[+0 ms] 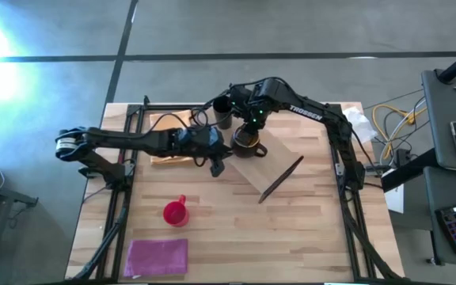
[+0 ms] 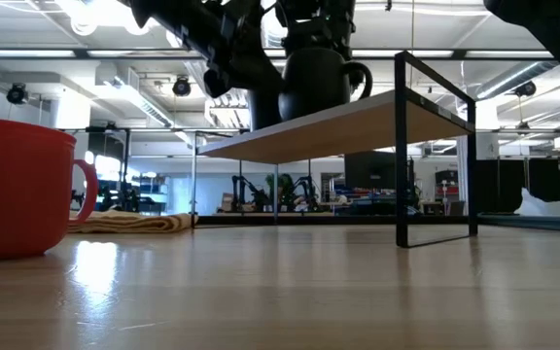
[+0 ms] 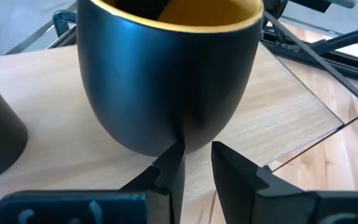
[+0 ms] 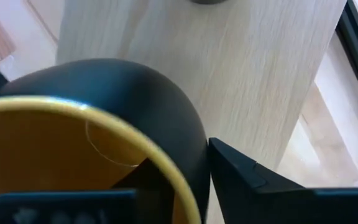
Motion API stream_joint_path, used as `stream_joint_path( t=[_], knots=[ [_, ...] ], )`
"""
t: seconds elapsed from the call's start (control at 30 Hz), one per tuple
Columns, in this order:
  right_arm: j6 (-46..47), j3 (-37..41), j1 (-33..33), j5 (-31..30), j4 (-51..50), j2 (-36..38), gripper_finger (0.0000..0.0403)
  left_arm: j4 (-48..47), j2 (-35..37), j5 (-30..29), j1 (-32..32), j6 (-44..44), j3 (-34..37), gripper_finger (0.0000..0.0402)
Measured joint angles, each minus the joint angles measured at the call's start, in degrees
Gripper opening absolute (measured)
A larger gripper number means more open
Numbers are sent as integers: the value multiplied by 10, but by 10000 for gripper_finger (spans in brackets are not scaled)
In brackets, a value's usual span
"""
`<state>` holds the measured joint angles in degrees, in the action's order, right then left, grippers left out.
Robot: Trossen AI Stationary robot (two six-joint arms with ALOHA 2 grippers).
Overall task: Stack small to large cups/mugs on shelf
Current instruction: Put the black mug on the shelf
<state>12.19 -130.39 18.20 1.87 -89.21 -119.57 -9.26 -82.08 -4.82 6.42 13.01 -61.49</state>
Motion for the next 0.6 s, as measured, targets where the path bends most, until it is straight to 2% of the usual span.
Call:
stream_joint_path(
  t=[0.43,0.6],
  knots=[
    [-2,-45,1,-6,-5,11,105,-3,-1,0,0,0,0,66],
    [6,-45,3,-34,-8,39,102,-8,0,0,0,0,1,66]
  ],
)
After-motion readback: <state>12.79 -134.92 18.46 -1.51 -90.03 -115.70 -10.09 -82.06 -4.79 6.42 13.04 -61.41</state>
